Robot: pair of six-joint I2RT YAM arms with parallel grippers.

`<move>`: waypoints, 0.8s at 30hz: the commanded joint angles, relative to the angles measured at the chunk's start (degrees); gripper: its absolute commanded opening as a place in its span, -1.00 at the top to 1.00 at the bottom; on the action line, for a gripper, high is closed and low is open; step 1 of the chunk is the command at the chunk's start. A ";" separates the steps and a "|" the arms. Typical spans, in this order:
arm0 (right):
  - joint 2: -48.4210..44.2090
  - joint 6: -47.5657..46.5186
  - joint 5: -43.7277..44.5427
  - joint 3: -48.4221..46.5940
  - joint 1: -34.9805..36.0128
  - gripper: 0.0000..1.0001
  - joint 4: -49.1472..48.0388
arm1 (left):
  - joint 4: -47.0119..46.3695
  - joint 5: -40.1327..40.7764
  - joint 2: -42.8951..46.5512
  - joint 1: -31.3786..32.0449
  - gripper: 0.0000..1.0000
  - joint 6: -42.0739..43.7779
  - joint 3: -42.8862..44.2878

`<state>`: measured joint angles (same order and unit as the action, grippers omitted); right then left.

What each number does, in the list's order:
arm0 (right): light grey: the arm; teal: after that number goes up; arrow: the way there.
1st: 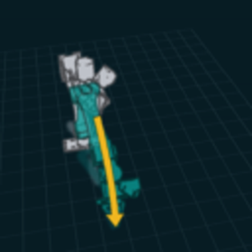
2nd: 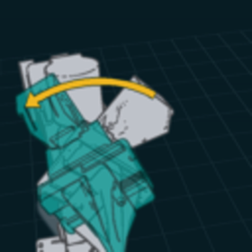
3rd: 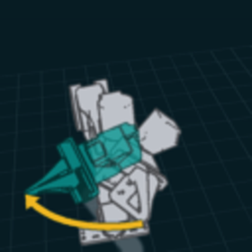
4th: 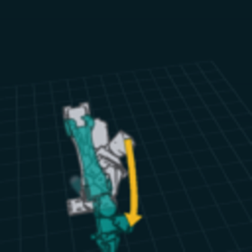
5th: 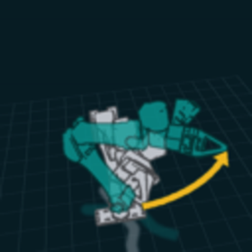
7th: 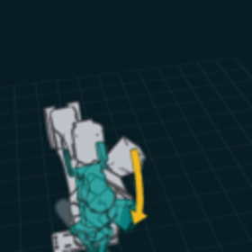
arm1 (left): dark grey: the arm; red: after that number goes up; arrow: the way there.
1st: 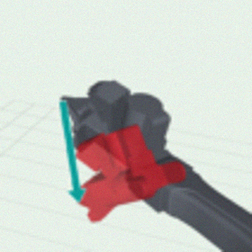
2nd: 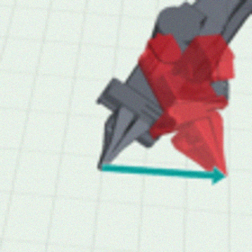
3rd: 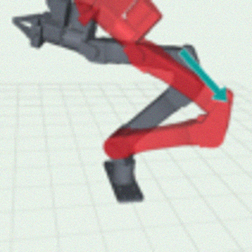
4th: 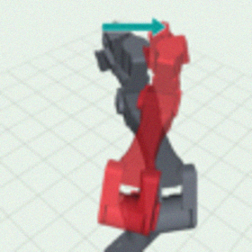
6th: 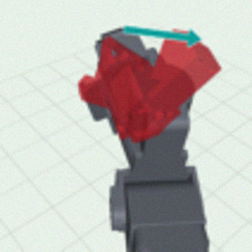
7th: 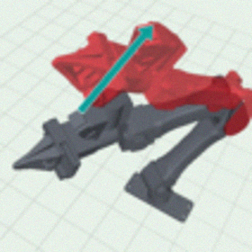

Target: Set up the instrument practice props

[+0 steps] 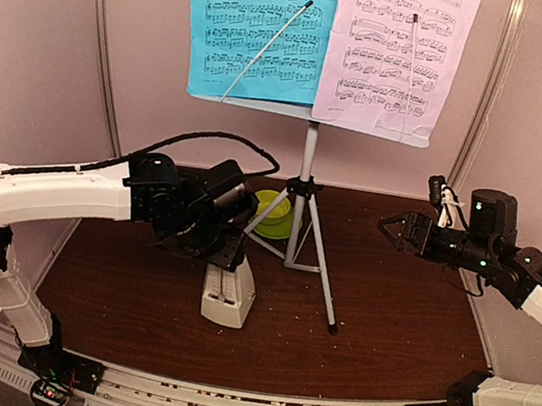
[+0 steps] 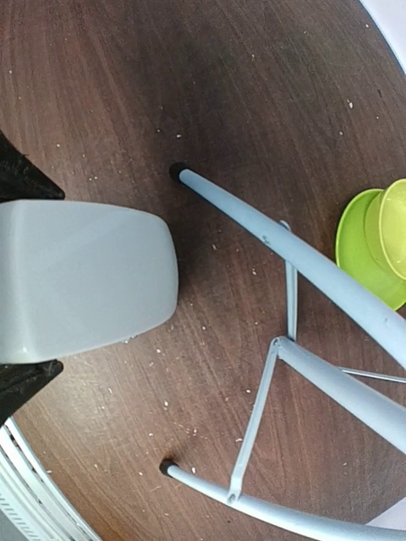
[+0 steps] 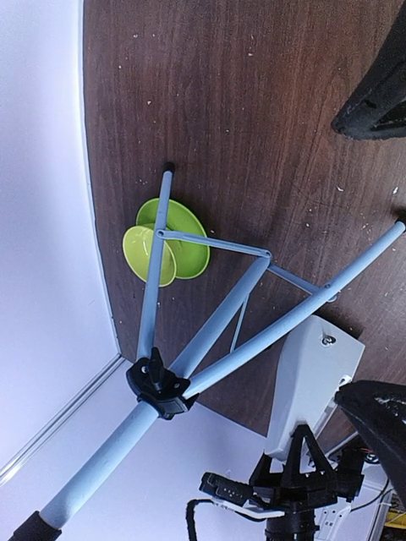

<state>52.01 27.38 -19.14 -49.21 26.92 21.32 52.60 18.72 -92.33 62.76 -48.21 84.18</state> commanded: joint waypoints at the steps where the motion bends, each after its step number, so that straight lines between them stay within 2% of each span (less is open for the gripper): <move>1: 0.61 1.49 -0.80 -1.00 0.79 -1.00 -1.63 | -6.45 2.98 -2.53 1.17 0.01 -1.21 4.68; 8: 1.22 2.87 2.31 -1.46 2.36 -1.00 -1.44 | -6.45 4.21 -7.25 1.49 -0.14 1.30 7.87; 10: 1.61 3.39 2.98 -2.22 2.75 -1.00 -0.88 | -6.45 3.67 -7.40 1.49 -0.33 1.95 7.84; 13: 2.24 3.81 4.00 -3.22 3.50 -1.00 -0.70 | -6.54 2.30 -7.35 1.49 -0.76 3.81 7.46; 15: 2.99 3.81 5.20 -4.59 4.02 -1.00 0.88 | -6.54 2.01 -6.98 1.49 -0.92 5.05 7.44; 20: 3.86 5.66 9.04 -7.67 6.18 -1.00 3.73 | -8.62 0.82 -1.74 1.29 -0.96 7.42 5.26; 22: 3.95 5.73 9.90 -8.39 6.80 -1.00 4.35 | -10.94 -1.24 1.96 0.38 -0.96 6.20 1.31; 24: 3.85 4.96 10.22 -8.01 6.92 -1.00 4.12 | -17.12 -5.86 6.14 -0.63 -0.96 6.82 -6.18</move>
<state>55.94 31.94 -12.10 -55.83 33.08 24.23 44.36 18.83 -94.65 63.81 -42.74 86.41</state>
